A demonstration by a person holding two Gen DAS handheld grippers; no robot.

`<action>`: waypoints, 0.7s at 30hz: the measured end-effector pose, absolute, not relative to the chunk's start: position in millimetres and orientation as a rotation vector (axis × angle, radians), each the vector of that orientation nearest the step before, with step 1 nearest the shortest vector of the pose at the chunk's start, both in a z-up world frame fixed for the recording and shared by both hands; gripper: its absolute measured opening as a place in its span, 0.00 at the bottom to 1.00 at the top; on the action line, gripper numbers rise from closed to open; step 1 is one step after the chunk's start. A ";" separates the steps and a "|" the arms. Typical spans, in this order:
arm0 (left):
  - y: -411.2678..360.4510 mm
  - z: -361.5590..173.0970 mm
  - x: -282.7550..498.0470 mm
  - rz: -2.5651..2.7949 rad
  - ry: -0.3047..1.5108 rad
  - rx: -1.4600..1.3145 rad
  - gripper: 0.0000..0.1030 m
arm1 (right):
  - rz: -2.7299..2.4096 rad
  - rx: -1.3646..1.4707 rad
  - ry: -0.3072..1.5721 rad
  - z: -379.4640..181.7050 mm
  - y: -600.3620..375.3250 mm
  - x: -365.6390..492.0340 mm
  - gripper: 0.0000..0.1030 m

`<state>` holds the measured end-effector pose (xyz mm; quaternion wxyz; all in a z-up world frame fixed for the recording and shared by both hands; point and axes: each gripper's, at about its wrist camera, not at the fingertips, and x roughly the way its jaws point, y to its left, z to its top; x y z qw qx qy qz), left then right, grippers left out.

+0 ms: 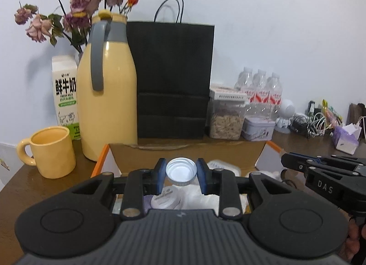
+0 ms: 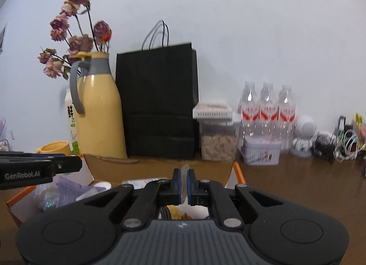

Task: Organize objects
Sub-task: 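Carry the flat cap and plastic strip into the box and open both grippers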

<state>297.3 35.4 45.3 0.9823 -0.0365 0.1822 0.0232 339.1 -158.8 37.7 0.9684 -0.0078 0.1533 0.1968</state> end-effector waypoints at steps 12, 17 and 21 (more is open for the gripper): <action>45.1 42.3 292.8 0.085 0.344 -0.086 1.00 | 0.418 -0.015 0.346 25.9 -157.2 331.6 0.94; 46.8 40.6 294.8 0.098 0.370 -0.084 1.00 | 0.409 -0.021 0.345 28.0 -155.5 329.4 1.00; 48.3 38.9 296.8 0.110 0.382 -0.086 1.00 | 0.397 -0.018 0.341 29.1 -156.5 328.9 1.00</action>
